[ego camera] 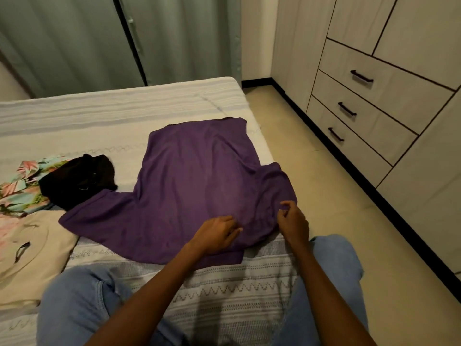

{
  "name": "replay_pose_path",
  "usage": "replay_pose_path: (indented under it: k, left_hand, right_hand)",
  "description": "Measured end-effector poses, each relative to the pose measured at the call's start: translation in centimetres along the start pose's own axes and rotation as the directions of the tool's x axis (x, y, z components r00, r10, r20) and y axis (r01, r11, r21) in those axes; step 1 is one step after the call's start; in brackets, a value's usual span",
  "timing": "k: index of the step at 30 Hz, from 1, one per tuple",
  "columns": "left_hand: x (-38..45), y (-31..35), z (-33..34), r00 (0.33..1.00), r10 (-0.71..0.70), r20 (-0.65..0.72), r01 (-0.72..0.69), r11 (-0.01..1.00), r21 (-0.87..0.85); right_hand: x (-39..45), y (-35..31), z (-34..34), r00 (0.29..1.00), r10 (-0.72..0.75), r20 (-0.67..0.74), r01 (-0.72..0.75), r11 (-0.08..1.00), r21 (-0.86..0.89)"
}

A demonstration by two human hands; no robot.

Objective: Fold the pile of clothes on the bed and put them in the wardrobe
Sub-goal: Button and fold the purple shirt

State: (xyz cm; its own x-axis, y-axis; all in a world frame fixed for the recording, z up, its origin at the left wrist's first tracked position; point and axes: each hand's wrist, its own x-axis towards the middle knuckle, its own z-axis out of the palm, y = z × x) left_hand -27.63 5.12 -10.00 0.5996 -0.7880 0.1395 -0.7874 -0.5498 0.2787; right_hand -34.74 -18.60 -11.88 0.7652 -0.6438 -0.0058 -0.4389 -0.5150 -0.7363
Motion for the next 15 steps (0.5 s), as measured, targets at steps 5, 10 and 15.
replay_pose_path:
  k: [5, 10, 15]
  left_hand:
    - [5.9, 3.5, 1.8, 0.985, -0.006, 0.173, -0.011, 0.995, 0.097]
    - [7.6, 6.4, 5.1, 0.988, -0.037, 0.150, 0.003, 0.976, 0.220]
    - [8.0, 5.8, 6.5, 0.995, 0.093, 0.035, -0.096, 0.989, 0.116]
  right_hand:
    - [2.4, 1.7, -0.3, 0.952, 0.289, 0.104, -0.300, 0.946, 0.122]
    - [3.8, 1.6, -0.3, 0.963, 0.211, 0.168, -0.223, 0.973, 0.054]
    - [4.7, 2.4, -1.4, 0.976, 0.197, 0.090, -0.196, 0.980, -0.024]
